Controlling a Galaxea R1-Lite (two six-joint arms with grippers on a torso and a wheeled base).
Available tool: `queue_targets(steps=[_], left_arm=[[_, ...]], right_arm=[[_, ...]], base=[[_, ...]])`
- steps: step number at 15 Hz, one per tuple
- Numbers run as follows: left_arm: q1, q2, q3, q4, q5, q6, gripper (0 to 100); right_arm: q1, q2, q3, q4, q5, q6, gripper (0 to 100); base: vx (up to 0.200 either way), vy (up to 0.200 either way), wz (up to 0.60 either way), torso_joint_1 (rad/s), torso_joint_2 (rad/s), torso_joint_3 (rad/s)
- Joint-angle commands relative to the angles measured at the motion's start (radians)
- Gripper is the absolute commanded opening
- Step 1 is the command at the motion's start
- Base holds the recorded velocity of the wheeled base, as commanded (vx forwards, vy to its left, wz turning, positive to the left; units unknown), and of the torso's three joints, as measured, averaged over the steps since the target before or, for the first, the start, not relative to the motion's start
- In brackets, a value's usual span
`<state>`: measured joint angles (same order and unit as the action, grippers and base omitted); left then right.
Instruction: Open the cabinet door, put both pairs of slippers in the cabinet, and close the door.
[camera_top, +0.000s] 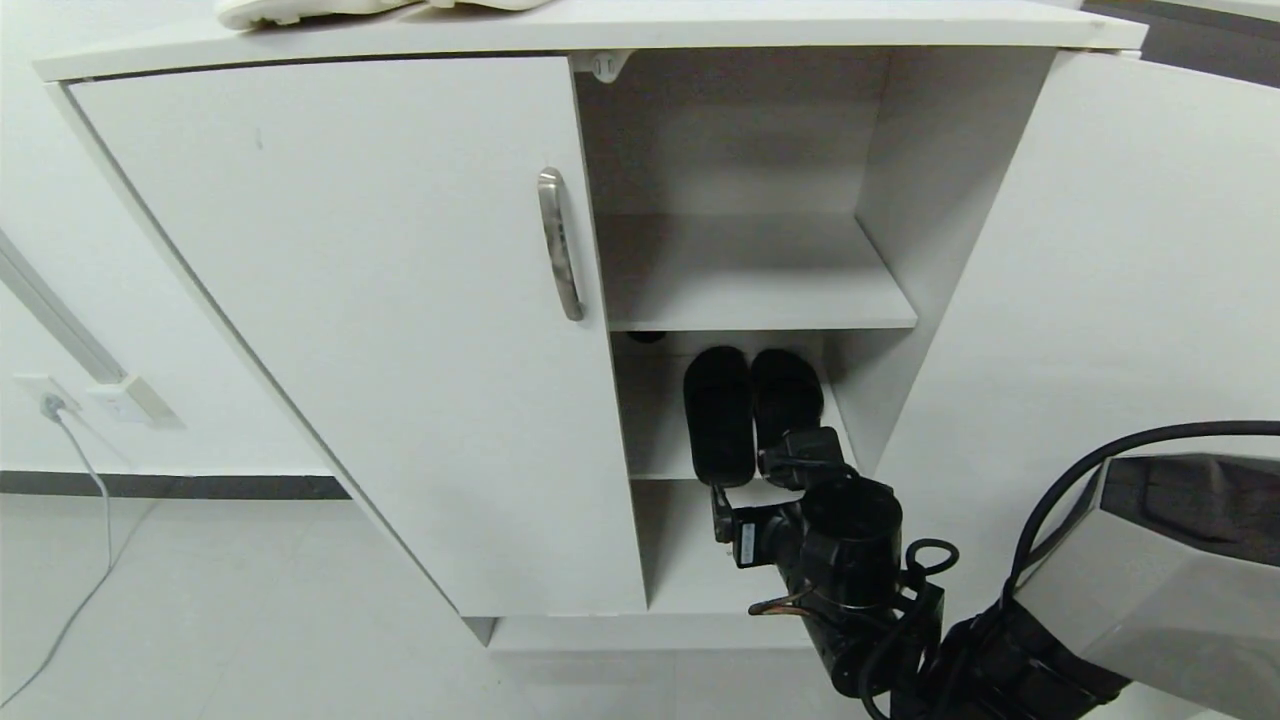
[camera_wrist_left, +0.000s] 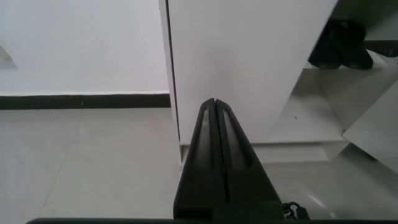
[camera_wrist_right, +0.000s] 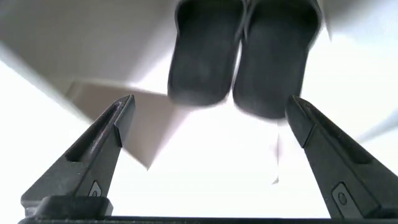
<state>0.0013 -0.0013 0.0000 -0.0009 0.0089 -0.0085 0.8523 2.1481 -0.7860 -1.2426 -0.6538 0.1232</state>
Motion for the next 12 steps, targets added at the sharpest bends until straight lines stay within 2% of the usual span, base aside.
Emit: queue_targets(steps=[1, 12], left_arm=[[0.0, 0.001, 0.0, -0.001, 0.0, -0.001, 0], [0.0, 0.001, 0.0, 0.001, 0.0, -0.001, 0]], right_arm=[[0.001, -0.002, 0.001, -0.005, 0.0, 0.0, 100], [0.001, -0.017, 0.037, -0.025, 0.011, -0.008, 100]], base=[[-0.2, 0.0, 0.0, 0.002, 0.0, 0.002], [0.0, 0.0, 0.0, 0.0, 0.0, 0.0]])
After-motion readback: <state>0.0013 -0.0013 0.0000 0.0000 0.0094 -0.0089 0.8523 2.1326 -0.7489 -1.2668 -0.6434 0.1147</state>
